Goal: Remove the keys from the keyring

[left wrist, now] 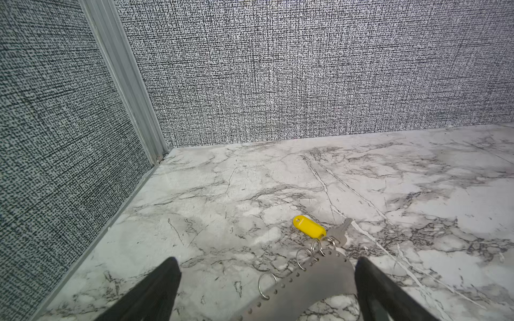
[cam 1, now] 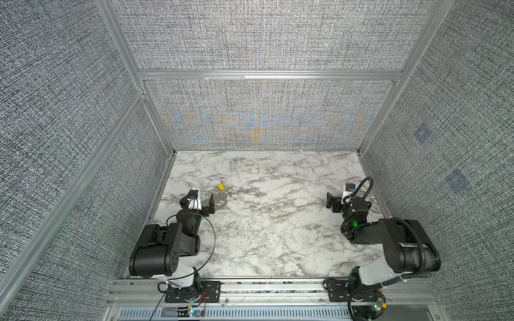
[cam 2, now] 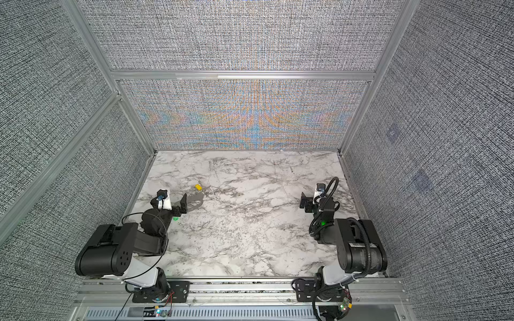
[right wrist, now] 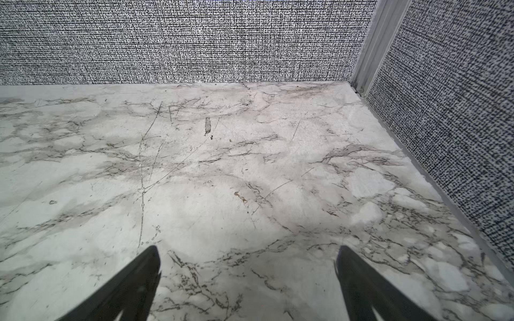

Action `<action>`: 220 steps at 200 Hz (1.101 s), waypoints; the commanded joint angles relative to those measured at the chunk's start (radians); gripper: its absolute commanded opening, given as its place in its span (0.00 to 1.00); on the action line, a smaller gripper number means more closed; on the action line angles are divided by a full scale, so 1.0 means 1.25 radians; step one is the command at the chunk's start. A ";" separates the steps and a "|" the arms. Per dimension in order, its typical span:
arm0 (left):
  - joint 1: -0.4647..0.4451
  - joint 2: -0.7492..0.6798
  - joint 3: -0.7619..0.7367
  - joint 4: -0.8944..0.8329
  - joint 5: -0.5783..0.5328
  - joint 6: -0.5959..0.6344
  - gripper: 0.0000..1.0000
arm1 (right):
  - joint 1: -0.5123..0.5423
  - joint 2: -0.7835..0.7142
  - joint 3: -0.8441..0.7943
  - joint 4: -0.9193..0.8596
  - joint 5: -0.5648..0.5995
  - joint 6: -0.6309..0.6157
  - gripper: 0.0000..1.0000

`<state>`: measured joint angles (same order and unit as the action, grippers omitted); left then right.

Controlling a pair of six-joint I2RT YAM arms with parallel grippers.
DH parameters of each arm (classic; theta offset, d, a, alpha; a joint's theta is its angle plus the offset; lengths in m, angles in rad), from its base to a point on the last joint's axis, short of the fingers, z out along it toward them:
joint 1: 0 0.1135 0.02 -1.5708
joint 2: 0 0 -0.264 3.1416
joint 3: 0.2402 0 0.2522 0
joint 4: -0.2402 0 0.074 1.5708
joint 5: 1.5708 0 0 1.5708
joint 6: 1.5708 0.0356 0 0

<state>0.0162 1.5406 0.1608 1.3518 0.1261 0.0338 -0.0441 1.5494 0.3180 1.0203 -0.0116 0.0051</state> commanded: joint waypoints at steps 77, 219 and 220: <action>0.000 0.000 0.004 0.011 -0.006 0.004 0.99 | -0.003 -0.003 0.003 0.006 0.009 0.016 0.99; -0.001 -0.039 0.020 -0.050 -0.043 -0.003 0.99 | 0.008 -0.249 -0.017 -0.154 0.054 0.031 0.99; -0.002 -0.041 0.020 -0.052 -0.043 -0.003 0.99 | 0.008 -0.256 -0.017 -0.162 0.052 0.032 0.99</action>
<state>0.0162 1.5208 0.1707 1.3312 0.1001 0.0322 -0.0399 1.3556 0.2760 0.9726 0.0444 0.0246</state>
